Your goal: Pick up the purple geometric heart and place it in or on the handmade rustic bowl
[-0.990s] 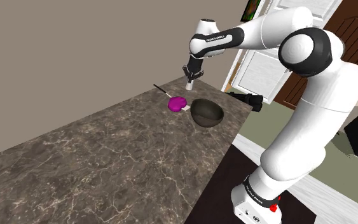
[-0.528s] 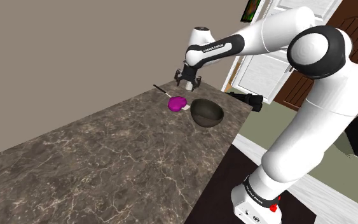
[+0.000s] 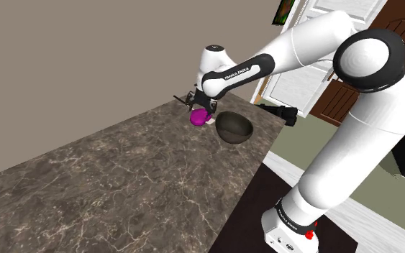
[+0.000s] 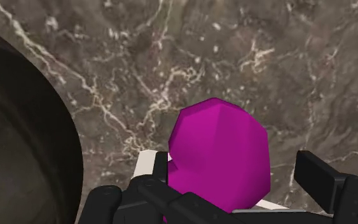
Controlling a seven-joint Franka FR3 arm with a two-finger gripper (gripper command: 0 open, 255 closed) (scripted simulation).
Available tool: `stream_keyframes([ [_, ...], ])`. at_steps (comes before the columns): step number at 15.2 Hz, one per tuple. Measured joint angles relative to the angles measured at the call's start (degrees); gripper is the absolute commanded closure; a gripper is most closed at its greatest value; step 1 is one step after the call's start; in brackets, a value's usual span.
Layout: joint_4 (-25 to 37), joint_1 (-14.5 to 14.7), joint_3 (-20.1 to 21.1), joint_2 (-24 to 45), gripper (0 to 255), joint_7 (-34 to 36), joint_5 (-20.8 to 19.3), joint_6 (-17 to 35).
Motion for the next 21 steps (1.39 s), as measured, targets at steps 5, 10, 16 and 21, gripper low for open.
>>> stream_keyframes([
  [5, -2.4, 1.1, 0.3, 1.1, 0, 4.1, -2.0, 3.3],
  [10, -2.5, 1.0, -0.2, 3.8, 0, 5.2, -3.6, 5.9],
  [16, -2.4, 1.1, -0.3, 4.1, 255, 5.4, -3.8, 6.2],
  [21, -2.4, 1.1, -0.3, 4.1, 255, 5.4, -3.8, 6.2],
])
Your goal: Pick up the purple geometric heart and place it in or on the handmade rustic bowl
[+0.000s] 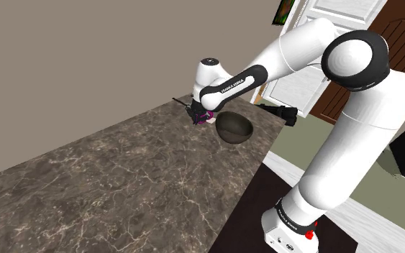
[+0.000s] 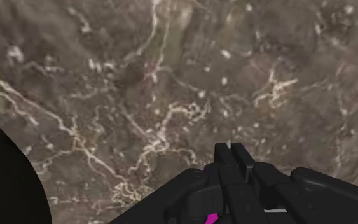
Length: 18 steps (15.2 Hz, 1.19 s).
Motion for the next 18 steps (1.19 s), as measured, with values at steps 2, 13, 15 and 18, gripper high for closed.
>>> stream_keyframes([
  [2, 0.0, 0.0, 0.0, 0.0, 255, 0.0, 0.0, 0.0],
  [13, 13.8, -0.1, 0.1, 3.3, 0, 0.1, 5.0, -18.2],
  [15, 13.6, -0.2, 0.0, 4.0, 0, 0.3, 4.9, -17.7],
  [18, 13.0, -0.2, -0.3, 5.4, 0, 0.7, 4.4, -15.7],
])
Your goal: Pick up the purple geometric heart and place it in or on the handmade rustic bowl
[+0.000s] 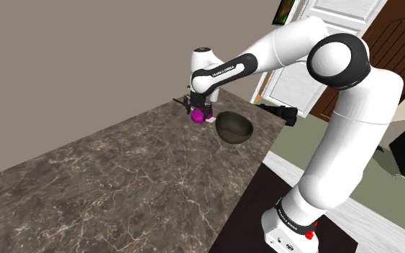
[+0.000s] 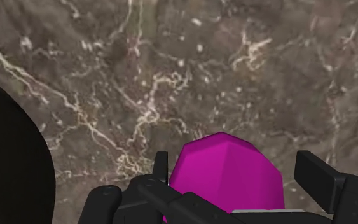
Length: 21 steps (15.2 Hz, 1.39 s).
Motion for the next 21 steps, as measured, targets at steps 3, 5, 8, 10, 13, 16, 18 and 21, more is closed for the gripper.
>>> stream_keyframes([
  [3, -0.3, -0.1, -0.1, 0.5, 0, 0.0, -0.2, 0.8],
  [5, -0.4, -0.1, -0.1, 0.5, 0, 0.1, -0.2, 0.9],
  [8, -0.4, -0.1, -0.1, 0.5, 255, 0.1, -0.2, 0.9],
  [10, -0.4, -0.1, -0.1, 0.5, 255, 0.1, -0.2, 0.9],
  [13, -0.4, -0.1, -0.1, 0.5, 255, 0.1, -0.2, 0.9],
  [16, -0.4, -0.1, -0.1, 0.5, 255, 0.1, -0.2, 0.9],
  [18, -0.4, -0.1, -0.1, 0.5, 0, 0.1, -0.2, 0.9],
  [21, 2.6, -0.7, -0.3, 1.2, 0, 1.4, 2.3, -1.1],
])
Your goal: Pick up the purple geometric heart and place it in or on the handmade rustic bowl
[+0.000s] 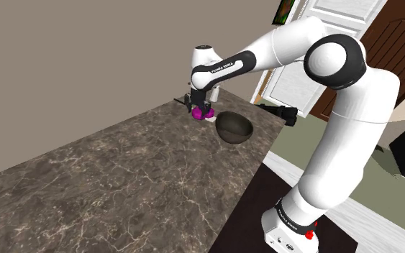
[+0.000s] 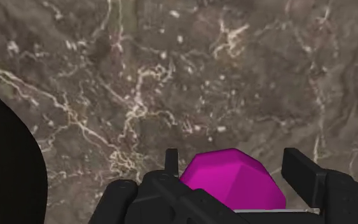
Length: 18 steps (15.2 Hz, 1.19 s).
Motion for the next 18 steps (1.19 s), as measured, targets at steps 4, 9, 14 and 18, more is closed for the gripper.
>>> stream_keyframes([
  [4, 4.7, -1.8, -0.6, 0.1, 0, 3.1, 5.7, -3.8],
  [9, 3.9, -1.9, -0.8, 1.8, 0, 3.9, 5.9, -1.3],
  [14, 3.2, -2.0, -0.9, 2.7, 0, 4.0, 5.8, 0.3],
  [18, 3.2, -2.0, -0.9, 2.8, 255, 4.0, 5.7, 0.4],
])
